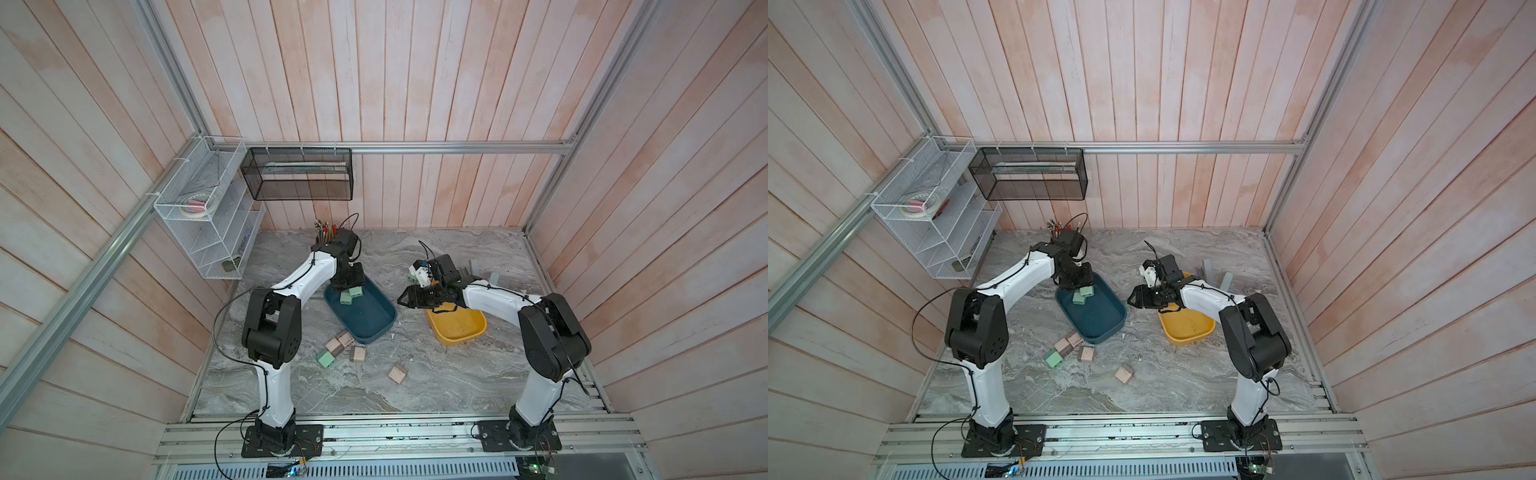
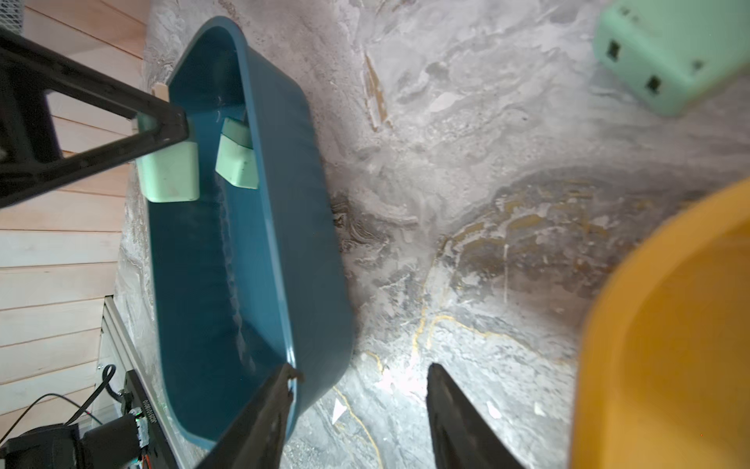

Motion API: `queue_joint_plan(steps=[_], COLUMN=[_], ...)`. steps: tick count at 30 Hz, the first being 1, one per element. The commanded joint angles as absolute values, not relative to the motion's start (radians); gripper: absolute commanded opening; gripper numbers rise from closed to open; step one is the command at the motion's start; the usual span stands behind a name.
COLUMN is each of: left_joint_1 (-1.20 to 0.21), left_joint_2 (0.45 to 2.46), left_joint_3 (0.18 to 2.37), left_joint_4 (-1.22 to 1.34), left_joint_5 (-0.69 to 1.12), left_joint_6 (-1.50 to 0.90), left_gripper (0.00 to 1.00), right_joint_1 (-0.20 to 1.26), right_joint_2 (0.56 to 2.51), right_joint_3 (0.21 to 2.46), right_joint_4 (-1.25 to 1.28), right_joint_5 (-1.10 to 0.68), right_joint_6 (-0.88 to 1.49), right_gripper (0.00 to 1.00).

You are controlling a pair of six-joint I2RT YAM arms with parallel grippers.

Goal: Place the plugs by color into the storage box
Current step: Place the plug in the storage box.

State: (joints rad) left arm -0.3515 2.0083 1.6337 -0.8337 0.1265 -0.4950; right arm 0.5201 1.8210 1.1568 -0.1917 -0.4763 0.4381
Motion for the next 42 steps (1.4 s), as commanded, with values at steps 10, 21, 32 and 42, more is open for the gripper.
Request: queue_joint_plan(steps=[10,21,32,42], left_joint_1=[-0.381,-0.387,-0.386,-0.376], left_joint_2=[2.165,2.191,2.035,1.705], left_joint_3=[1.683,1.696,1.710,1.442], left_joint_4=[-0.713,-0.709,-0.822,-0.947], left_joint_5=[0.128,0.113,0.140,0.119], left_joint_6=[-0.509,-0.502,-0.515,-0.581], left_gripper=[0.49,0.56,0.68,0.68], right_joint_1=[0.520,0.520,0.520,0.521], right_joint_2=[1.779,1.804,1.840,1.847], right_joint_3=[1.118,1.145,1.204,1.198], right_joint_4=[-0.198,-0.211,-0.224,-0.198], right_joint_5=[-0.435,-0.434,-0.443,-0.457], right_joint_6=[0.451,0.437,0.428,0.449], right_gripper=[0.57,0.57,0.57,0.58])
